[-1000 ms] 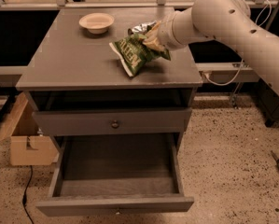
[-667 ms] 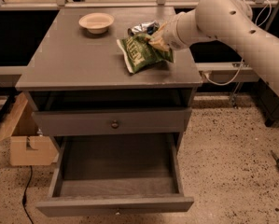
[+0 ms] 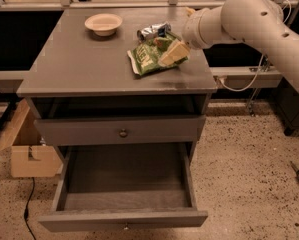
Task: Pick green jalapeno chip bag from middle drawer and place on counter
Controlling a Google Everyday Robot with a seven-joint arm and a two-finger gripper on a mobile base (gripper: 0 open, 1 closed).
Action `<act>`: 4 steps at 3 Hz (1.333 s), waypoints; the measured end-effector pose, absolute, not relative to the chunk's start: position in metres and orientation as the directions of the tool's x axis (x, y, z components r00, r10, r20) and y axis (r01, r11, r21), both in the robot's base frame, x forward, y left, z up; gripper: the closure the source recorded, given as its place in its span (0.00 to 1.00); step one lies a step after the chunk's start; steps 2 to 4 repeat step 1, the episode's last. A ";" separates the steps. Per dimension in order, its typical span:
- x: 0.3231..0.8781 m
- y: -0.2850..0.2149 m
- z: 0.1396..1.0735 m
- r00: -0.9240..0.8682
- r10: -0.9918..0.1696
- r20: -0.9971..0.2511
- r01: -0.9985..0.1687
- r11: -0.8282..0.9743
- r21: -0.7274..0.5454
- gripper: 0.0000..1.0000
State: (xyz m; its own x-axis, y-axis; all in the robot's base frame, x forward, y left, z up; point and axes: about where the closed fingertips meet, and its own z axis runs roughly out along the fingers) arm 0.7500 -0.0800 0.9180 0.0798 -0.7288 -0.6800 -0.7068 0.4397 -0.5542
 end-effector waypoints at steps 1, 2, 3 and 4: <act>0.738 -0.102 0.940 0.104 -0.713 -0.693 -0.657 0.474 -0.586 0.00; 0.738 -0.102 0.940 0.104 -0.713 -0.693 -0.657 0.474 -0.586 0.00; 0.738 -0.102 0.940 0.104 -0.713 -0.693 -0.657 0.474 -0.586 0.00; 0.738 -0.102 0.940 0.104 -0.713 -0.693 -0.657 0.474 -0.586 0.00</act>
Offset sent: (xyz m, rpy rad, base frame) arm 0.0000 0.0000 0.0000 0.0000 0.0000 0.0000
